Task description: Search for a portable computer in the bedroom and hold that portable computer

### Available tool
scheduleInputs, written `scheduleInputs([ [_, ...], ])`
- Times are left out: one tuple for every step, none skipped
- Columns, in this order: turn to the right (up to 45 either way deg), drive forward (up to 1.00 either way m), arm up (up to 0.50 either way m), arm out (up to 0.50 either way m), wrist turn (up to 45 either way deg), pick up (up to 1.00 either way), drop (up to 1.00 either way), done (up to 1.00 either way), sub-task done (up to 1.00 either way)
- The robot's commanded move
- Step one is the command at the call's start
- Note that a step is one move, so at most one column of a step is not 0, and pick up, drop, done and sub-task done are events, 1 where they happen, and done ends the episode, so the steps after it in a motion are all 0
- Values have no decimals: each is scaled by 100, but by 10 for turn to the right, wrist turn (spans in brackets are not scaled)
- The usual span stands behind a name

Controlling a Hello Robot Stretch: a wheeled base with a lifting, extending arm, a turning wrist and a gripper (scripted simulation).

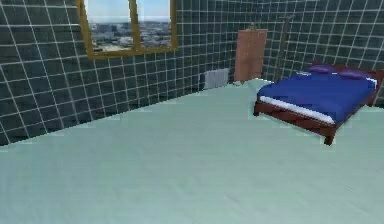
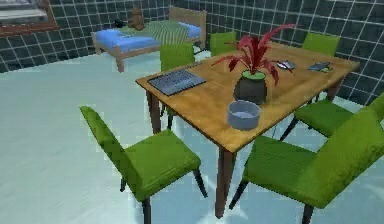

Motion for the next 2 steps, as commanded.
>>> scheduleInputs([
  [450,0,0,0,0,0,0,0,0],
  [0,50,0,0,0,0,0,0,0],
])
